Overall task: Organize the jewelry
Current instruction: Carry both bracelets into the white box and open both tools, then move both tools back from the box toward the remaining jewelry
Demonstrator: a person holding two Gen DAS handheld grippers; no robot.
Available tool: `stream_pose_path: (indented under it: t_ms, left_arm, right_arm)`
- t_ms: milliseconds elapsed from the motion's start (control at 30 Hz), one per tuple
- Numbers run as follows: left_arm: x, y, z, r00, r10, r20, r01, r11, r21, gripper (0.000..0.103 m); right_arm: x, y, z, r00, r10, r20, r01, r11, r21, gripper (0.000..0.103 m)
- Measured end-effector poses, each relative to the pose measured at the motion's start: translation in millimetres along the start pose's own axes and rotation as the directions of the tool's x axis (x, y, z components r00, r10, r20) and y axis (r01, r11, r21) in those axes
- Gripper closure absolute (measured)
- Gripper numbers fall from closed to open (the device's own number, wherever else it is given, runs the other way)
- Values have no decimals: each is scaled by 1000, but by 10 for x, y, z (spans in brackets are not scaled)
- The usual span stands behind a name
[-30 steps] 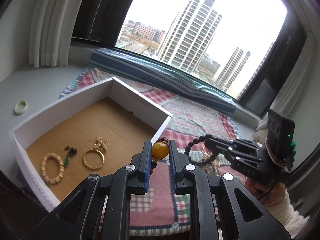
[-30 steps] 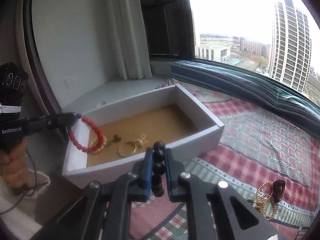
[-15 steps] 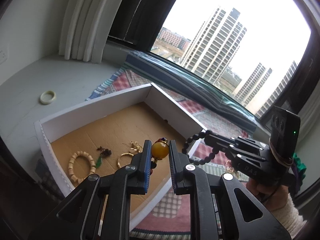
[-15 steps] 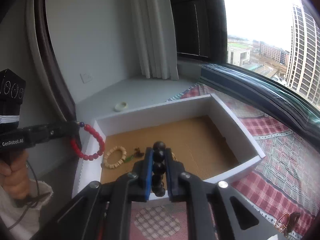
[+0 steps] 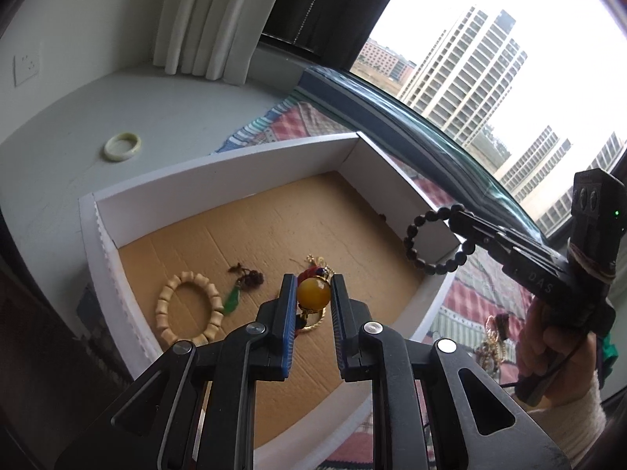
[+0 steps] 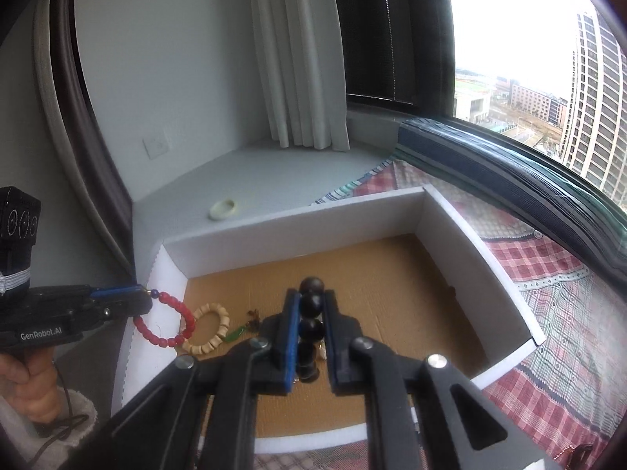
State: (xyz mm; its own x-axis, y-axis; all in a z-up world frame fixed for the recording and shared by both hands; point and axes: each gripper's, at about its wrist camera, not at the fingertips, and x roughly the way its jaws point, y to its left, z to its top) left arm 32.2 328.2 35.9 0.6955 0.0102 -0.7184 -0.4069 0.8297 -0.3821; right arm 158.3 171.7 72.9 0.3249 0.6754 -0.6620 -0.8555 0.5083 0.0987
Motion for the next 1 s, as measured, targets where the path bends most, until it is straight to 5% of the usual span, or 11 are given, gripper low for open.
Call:
stream_pose_path:
  t_ms: [300, 533, 600, 633, 667, 800, 900, 1000]
  left_arm:
    - [456, -57, -233, 993, 38, -113, -36, 999, 19, 88]
    - [657, -191, -416, 973, 197, -121, -186, 977, 101, 84]
    - [631, -237, -431, 970, 219, -103, -208, 972, 108, 65]
    - [596, -268, -435, 972, 217, -90, -207, 972, 106, 48]
    - [548, -299, -437, 975, 210, -71, -202, 974, 105, 35]
    - [311, -556, -472, 987, 161, 21, -162, 977, 137, 25]
    - [193, -850, -565, 993, 90, 73, -101, 979, 179, 15]
    - [199, -1187, -720, 998, 0, 57, -14, 970, 243, 10]
  right_arm:
    - [564, -236, -123, 985, 78, -152, -65, 994, 86, 91]
    - [816, -220, -417, 960, 81, -268, -51, 992, 116, 89]
    - [793, -229, -451, 963, -1, -269, 25, 996, 86, 81]
    - [739, -242, -450, 967, -41, -251, 61, 995, 75, 61]
    - [677, -270, -449, 970, -71, -231, 90, 993, 73, 54]
    - [291, -346, -470, 981, -126, -149, 140, 986, 87, 49]
    - [-99, -375, -612, 985, -150, -87, 158, 984, 83, 24]
    - [-486, -431, -899, 978, -208, -33, 210, 976, 67, 23]
